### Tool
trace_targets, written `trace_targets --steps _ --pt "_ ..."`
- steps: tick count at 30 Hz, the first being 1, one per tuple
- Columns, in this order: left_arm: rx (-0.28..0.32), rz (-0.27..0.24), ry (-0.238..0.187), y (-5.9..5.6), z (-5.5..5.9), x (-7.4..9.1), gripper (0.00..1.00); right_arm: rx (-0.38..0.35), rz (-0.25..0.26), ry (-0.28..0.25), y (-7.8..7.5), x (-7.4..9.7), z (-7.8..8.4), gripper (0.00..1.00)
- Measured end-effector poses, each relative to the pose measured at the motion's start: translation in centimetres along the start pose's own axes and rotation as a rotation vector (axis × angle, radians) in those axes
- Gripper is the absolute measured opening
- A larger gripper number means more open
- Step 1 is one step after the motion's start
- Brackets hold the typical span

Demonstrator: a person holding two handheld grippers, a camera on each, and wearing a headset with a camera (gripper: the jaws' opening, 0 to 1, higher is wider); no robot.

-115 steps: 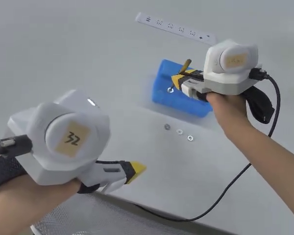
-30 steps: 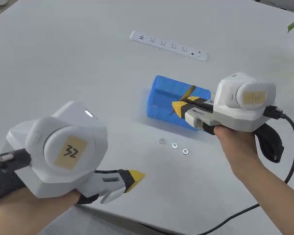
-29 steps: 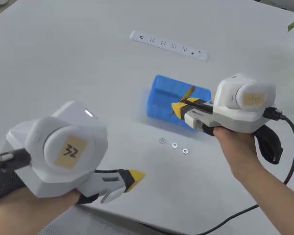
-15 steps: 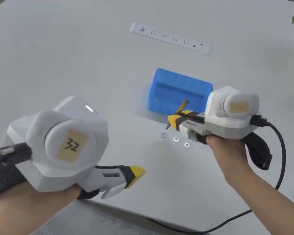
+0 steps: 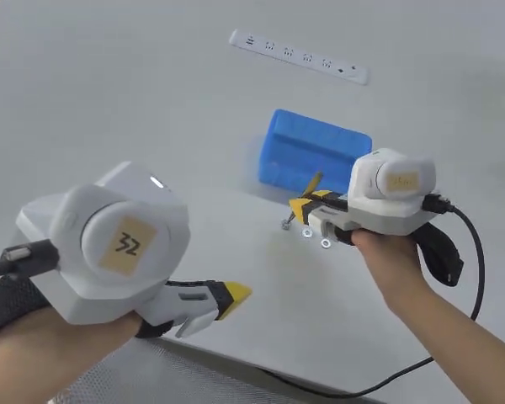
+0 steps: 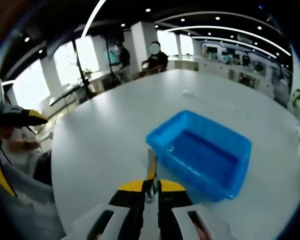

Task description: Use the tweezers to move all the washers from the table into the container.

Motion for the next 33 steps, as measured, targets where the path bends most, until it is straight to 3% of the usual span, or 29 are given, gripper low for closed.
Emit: trace_targets --steps 12,23,33 --pt "-0.006 0.002 0.013 0.0 0.2 -0.1 0.96 0.040 -0.007 0.000 0.3 -0.2 0.3 0.05" --pt "-0.016 -0.001 0.007 0.0 0.0 0.0 0.96 0.052 -0.005 0.025 -0.5 -0.6 0.4 0.04" --pt "-0.017 -0.007 -0.010 0.1 -0.3 0.3 0.96 0.050 0.001 -0.020 -0.9 0.1 -1.8 0.04"
Point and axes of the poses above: the centre of the closed fingertips' face, and the gripper's own axes: x roughly backward along the fingers, y roughly to its left, z roughly out of its underside, the point moved 7 cm from there along x, roughly backward along the fingers, and after that the axes turned 12 degrees about -y, right-handed, at the moved point
